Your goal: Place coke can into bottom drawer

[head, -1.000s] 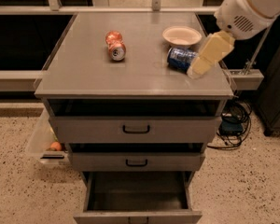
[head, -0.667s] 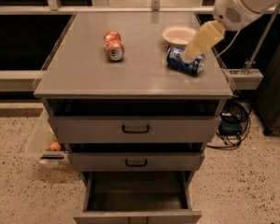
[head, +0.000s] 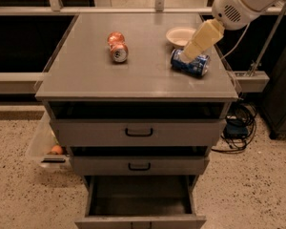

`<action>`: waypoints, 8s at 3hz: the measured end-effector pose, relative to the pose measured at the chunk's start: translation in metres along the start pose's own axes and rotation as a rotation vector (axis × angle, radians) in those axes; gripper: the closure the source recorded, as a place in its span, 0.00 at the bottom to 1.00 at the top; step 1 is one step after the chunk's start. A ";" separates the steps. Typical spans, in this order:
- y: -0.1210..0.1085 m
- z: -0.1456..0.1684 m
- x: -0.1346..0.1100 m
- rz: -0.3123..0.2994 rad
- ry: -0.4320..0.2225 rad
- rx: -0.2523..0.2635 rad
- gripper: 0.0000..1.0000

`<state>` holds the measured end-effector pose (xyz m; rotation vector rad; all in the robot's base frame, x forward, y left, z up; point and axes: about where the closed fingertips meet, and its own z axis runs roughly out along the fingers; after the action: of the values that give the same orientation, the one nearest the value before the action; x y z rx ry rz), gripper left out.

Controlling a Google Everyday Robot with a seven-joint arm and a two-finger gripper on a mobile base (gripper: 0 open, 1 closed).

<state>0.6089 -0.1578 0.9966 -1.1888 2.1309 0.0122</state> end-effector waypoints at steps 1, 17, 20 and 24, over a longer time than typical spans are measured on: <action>0.006 0.009 0.002 0.058 -0.041 0.013 0.00; 0.024 0.312 -0.139 0.290 -0.257 -0.160 1.00; 0.021 0.285 -0.141 0.282 -0.239 -0.206 1.00; 0.033 0.147 -0.122 0.255 -0.152 -0.412 1.00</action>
Offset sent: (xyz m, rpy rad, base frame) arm 0.0495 0.0899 -0.0445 0.2322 -0.0565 0.0131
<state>0.7087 0.0002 0.9432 -1.0858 2.1886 0.6616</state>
